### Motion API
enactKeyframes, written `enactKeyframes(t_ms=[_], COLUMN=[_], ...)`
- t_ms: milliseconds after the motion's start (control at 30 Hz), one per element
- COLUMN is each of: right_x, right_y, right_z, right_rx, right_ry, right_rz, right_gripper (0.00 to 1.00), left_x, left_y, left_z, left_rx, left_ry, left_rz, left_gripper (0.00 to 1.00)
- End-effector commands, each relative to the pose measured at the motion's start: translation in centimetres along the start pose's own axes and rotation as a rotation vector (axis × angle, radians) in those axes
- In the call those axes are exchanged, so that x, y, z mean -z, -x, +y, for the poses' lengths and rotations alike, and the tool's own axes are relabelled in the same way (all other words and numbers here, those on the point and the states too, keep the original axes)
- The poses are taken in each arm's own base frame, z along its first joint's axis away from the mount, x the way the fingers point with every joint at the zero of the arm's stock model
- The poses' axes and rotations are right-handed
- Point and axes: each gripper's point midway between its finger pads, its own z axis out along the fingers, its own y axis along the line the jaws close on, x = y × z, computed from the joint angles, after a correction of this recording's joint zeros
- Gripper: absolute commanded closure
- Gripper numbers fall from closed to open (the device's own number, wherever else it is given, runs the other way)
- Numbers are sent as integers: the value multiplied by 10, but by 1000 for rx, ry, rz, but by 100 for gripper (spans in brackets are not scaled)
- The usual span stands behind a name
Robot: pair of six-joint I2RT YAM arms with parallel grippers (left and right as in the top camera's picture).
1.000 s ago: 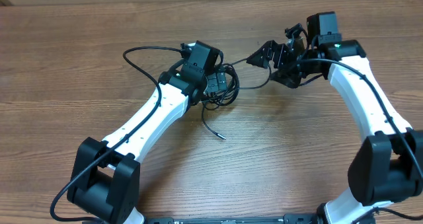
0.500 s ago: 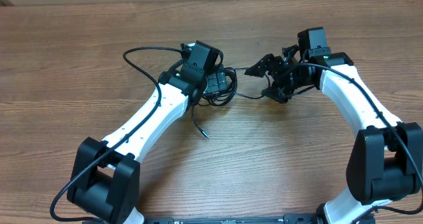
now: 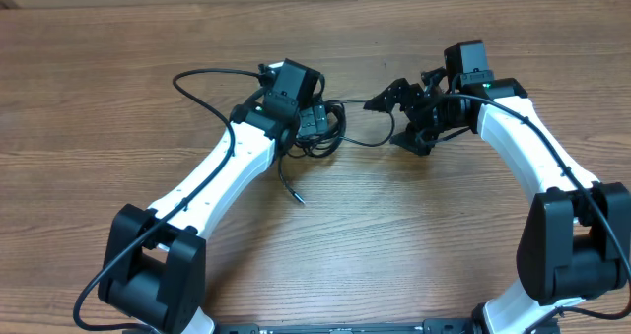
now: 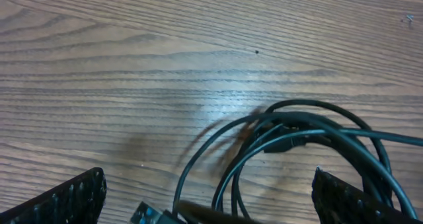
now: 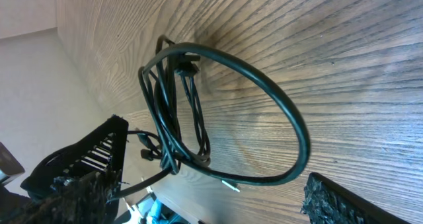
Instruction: Untangle cables
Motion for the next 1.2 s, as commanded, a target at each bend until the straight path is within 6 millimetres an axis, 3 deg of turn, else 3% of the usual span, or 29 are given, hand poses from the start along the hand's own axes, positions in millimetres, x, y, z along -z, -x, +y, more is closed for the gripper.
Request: enactKeyframes(t_ms=[0,400,633,967,1067,1167], right_x=[-2,-6,-6,-20,-25,-25], right_y=[-2,-7,8,12,13,19], right_z=[-2,-11,-4,-12,-16,-21], right_rx=[-5,-54,-56,-78,-100,-111], right_ry=[4,-56,-35,-128,-159,-207], right_rz=[11,7,-58,-148,-188,-253], right_gripper=[7,8,24,25,31,45], left_x=[2,2,4,6,7,7], left_y=[6,0,-10,-13,-14,-15], left_z=[4,-5,-24,-34,-36,-37], left_rx=[13,166,253,275,275,274], left_ry=[17,-34,-135,-185,-192,-200], left_rz=[-23,15,93,123,130,139], left_gripper=[0,1,0,1,0,1])
